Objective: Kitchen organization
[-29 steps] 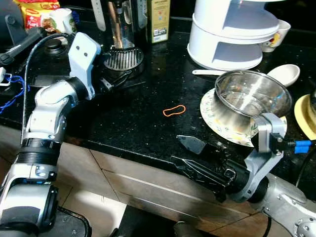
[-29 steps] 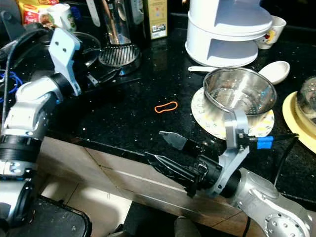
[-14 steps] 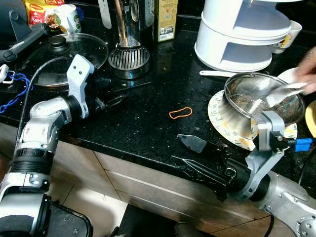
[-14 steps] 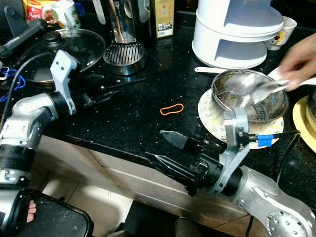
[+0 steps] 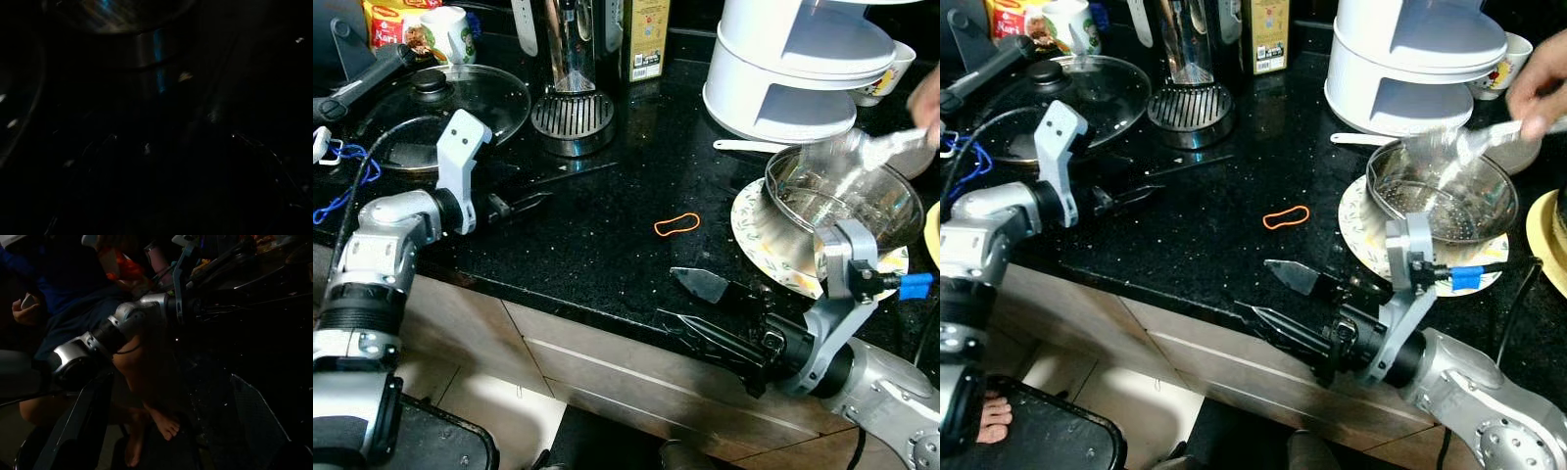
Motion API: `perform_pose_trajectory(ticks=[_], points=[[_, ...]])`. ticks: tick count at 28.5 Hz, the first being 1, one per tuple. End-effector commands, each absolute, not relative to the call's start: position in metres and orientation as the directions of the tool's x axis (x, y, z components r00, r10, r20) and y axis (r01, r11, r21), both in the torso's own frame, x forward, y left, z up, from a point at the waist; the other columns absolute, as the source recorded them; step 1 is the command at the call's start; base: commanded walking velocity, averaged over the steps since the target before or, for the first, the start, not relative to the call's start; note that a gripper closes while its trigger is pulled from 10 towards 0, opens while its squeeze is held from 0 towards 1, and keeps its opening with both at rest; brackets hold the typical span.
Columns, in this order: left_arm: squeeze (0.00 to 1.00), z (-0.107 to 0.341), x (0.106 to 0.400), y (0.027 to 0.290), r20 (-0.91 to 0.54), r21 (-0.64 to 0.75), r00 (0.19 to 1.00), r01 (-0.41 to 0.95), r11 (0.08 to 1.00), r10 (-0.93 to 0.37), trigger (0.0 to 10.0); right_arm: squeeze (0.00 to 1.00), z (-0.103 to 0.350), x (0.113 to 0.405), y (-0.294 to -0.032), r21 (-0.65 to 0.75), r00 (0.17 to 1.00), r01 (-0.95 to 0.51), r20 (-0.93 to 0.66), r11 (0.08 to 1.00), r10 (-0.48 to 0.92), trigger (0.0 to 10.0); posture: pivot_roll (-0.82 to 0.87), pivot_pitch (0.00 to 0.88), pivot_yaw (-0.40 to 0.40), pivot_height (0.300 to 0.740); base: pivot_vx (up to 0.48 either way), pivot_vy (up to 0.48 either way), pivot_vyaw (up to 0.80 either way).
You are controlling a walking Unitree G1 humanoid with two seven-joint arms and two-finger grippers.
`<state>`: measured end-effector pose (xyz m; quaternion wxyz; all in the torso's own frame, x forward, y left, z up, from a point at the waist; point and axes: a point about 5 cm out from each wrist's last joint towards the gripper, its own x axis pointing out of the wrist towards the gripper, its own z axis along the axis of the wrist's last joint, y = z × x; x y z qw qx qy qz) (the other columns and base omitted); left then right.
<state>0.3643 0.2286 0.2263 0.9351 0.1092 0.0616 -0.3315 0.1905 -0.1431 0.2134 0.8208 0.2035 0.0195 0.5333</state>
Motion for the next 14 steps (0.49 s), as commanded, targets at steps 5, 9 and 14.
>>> perform_pose_trajectory(ticks=[5,9,14], points=[[0.0,0.226,0.368,0.237,-0.306,0.191,0.754,0.647,0.738,-0.581,10.0,0.0,0.212,0.194,-0.143,0.346,0.451,-0.859,0.166,0.377,0.877,10.0,-0.09,0.141,0.009,0.74,0.0,0.0,0.0],[0.0,0.235,0.371,0.23,-0.289,0.237,0.739,0.672,0.702,-0.609,10.0,0.0,0.212,0.195,-0.144,0.344,0.467,-0.852,0.161,0.394,0.869,10.0,-0.09,0.138,0.011,0.74,0.0,0.0,0.0],[0.0,0.248,0.378,0.213,-0.263,0.268,0.706,0.709,0.653,-0.658,10.0,0.0,0.212,0.198,-0.145,0.341,0.488,-0.842,0.154,0.417,0.859,10.0,-0.1,0.136,0.009,0.74,0.0,0.0,0.0]])
